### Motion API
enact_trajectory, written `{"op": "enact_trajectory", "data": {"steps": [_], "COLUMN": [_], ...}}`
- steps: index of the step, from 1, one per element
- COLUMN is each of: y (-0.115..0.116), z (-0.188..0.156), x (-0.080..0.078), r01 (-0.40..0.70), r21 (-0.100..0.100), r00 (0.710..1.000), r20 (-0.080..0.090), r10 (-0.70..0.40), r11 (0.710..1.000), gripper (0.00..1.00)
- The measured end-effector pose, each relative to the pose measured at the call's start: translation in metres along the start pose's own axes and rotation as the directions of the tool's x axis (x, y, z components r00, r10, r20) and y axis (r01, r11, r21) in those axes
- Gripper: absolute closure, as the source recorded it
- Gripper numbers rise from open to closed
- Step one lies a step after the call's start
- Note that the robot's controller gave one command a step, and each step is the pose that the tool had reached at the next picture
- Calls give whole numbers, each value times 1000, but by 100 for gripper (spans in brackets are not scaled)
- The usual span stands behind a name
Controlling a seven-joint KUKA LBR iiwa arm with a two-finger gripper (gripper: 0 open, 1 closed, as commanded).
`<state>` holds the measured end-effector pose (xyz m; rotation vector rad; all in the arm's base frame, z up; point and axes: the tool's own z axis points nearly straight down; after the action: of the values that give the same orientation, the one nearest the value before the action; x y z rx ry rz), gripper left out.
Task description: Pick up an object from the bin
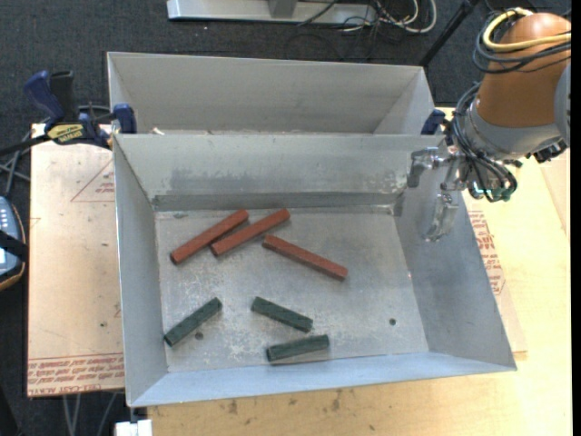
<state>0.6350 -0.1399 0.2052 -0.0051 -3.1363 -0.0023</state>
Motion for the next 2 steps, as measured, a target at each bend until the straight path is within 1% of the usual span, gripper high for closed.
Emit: {"op": "enact_trajectory", "data": {"steps": [1, 2], "y": [0, 28], "z": [-5, 44], "x": [-2, 3], "r01": [2, 40], "r21": [2, 4], "r00": [1000, 999], "r20": [8, 14], "r10": [-2, -40], "r11": [1000, 999], "gripper": [0, 0]}}
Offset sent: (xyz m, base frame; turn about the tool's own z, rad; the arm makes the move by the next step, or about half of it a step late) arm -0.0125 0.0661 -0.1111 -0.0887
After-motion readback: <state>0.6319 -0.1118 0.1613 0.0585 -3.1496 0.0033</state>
